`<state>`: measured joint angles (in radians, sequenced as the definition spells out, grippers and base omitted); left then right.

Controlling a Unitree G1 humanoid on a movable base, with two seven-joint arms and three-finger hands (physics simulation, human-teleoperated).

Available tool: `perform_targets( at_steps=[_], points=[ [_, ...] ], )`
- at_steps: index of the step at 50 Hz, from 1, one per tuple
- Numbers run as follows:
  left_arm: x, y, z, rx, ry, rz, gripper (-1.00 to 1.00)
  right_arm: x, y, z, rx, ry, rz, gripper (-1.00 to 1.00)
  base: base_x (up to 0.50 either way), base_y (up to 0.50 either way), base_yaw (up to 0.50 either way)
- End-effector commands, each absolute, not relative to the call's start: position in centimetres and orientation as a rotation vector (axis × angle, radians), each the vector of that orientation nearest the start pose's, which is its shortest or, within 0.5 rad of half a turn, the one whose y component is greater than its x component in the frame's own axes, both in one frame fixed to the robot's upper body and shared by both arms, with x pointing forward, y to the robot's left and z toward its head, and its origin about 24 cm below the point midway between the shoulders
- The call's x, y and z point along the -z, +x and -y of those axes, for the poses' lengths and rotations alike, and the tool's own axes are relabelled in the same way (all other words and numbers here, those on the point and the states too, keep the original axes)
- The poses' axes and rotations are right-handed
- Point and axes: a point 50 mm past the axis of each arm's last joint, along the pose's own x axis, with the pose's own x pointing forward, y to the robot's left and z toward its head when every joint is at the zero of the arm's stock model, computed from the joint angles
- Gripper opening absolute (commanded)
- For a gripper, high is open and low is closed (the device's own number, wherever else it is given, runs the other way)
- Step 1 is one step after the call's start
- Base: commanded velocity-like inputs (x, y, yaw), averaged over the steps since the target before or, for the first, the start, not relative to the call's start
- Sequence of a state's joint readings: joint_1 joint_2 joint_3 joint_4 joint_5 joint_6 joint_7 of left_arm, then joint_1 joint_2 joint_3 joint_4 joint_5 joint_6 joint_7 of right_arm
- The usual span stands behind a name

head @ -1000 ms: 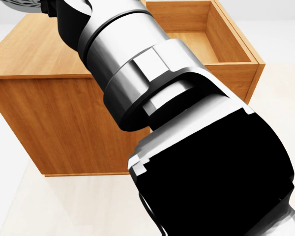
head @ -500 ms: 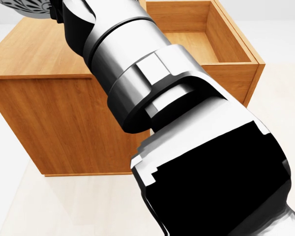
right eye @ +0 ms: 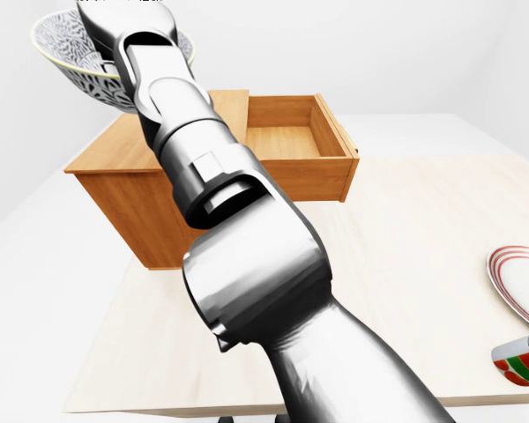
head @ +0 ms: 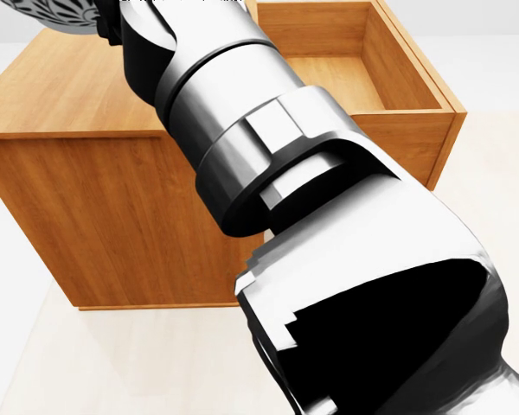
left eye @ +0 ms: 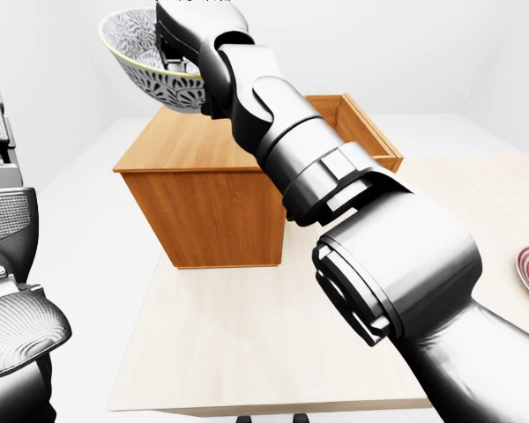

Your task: Put the bowl on top of the cabinet.

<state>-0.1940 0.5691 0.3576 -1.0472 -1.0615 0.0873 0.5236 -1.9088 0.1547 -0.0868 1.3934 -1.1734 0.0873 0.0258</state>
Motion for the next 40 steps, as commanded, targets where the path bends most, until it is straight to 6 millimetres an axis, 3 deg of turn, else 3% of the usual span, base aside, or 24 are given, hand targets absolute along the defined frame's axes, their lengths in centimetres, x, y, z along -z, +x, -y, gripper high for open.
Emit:
perform_targets(
  at_steps=[1,40],
  points=[
    [-29.6,14.8,-19.3,0.148,-0.463,0.934,1.00,-37.2,36.6,-6.2,-0.135,-1.329,0.623,-0.97,0.00,0.00,0.00],
    [-29.6,14.8,-19.3,0.165,-0.468,0.925,1.00,-36.2,37.0,-6.1,-0.146,-1.345,0.603,-0.97,0.00,0.00,0.00]
  ],
)
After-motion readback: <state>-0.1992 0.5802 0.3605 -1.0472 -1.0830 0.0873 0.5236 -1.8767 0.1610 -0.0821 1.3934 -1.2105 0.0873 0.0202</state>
